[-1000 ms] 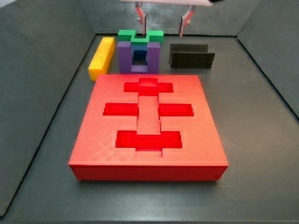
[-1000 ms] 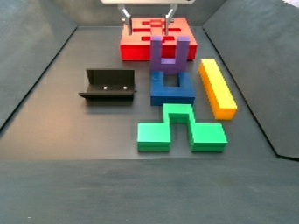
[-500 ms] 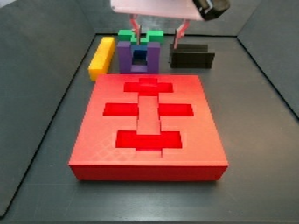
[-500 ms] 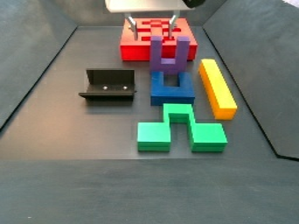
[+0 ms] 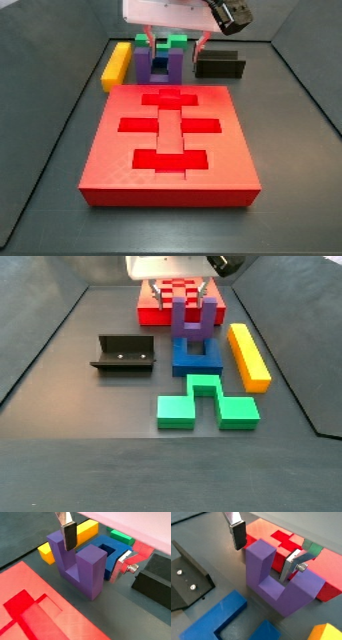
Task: Pick up the purple object. Move up. Move to above the board. Insert the purple object.
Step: Pick up the purple object.
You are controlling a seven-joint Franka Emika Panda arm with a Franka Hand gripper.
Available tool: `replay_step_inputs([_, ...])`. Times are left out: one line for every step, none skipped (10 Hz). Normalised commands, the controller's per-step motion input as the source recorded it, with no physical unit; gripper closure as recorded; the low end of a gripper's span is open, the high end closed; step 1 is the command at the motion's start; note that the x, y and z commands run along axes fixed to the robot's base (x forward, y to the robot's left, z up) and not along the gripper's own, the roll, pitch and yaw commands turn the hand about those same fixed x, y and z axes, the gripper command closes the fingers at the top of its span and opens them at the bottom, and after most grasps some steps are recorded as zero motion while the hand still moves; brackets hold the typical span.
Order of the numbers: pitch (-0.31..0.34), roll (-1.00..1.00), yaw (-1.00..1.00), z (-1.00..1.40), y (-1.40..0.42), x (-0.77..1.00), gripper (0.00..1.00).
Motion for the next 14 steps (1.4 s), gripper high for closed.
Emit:
replay_step_inputs([0.0, 0.0, 0.0, -0.07, 0.0, 0.0, 0.0])
replay_step_inputs([0.0, 0.0, 0.0, -0.17, -0.07, -0.01, 0.0])
replay_step_inputs([0.0, 0.0, 0.0, -0.19, -0.13, -0.07, 0.0])
replay_step_inputs([0.0, 0.0, 0.0, -0.07, -0.08, -0.05, 0.0])
replay_step_inputs([0.0, 0.01, 0.0, 0.0, 0.0, 0.0, 0.0])
replay_step_inputs([0.0, 0.02, 0.0, 0.0, 0.02, 0.0, 0.0])
replay_step_inputs([0.0, 0.0, 0.0, 0.0, 0.0, 0.0, 0.0])
replay_step_inputs([0.0, 0.0, 0.0, 0.0, 0.0, 0.0, 1.0])
replay_step_inputs([0.0, 0.0, 0.0, 0.0, 0.0, 0.0, 1.0])
replay_step_inputs([0.0, 0.0, 0.0, 0.0, 0.0, 0.0, 1.0])
replay_step_inputs([0.0, 0.0, 0.0, 0.0, 0.0, 0.0, 1.0])
replay_step_inputs([0.0, 0.0, 0.0, 0.0, 0.0, 0.0, 1.0])
replay_step_inputs([0.0, 0.0, 0.0, 0.0, 0.0, 0.0, 1.0])
replay_step_inputs([0.0, 0.0, 0.0, 0.0, 0.0, 0.0, 1.0])
